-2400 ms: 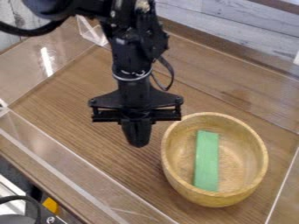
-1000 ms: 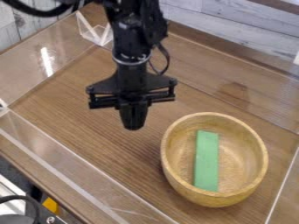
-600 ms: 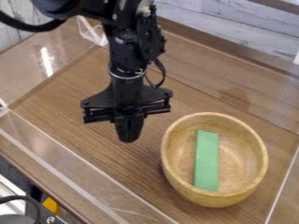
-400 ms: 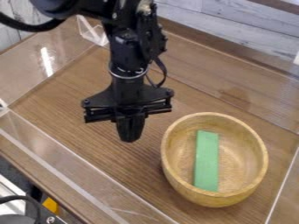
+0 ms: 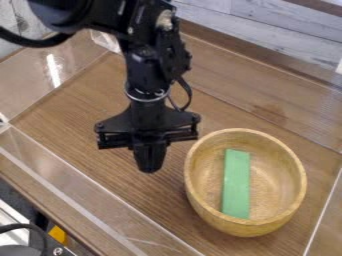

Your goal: Remove the green block from inside the brown bowl and put it on the table

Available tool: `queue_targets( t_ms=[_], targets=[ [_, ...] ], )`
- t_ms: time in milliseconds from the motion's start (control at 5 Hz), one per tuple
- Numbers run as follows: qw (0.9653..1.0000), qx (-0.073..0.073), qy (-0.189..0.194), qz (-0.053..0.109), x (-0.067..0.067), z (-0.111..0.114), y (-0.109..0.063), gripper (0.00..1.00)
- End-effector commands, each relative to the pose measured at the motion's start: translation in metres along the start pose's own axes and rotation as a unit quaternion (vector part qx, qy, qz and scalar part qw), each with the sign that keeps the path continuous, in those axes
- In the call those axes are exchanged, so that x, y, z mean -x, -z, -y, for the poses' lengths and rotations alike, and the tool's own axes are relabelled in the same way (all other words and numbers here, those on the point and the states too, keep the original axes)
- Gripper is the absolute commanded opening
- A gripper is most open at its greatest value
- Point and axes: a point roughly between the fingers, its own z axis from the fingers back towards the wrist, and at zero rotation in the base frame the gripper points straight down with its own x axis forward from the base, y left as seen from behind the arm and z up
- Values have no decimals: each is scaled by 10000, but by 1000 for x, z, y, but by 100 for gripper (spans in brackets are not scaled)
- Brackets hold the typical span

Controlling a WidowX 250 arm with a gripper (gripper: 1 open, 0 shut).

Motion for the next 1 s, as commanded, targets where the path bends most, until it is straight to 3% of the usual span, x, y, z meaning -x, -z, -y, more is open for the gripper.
queue_targets(
  t_ms=[0,400,800],
  targets=[
    [9998,129,119,72,4,11,-6,0],
    [9992,114,386,20,-1,11,-4,0],
    [9937,100,1114,-10,-5,7,-3,0]
  ],
)
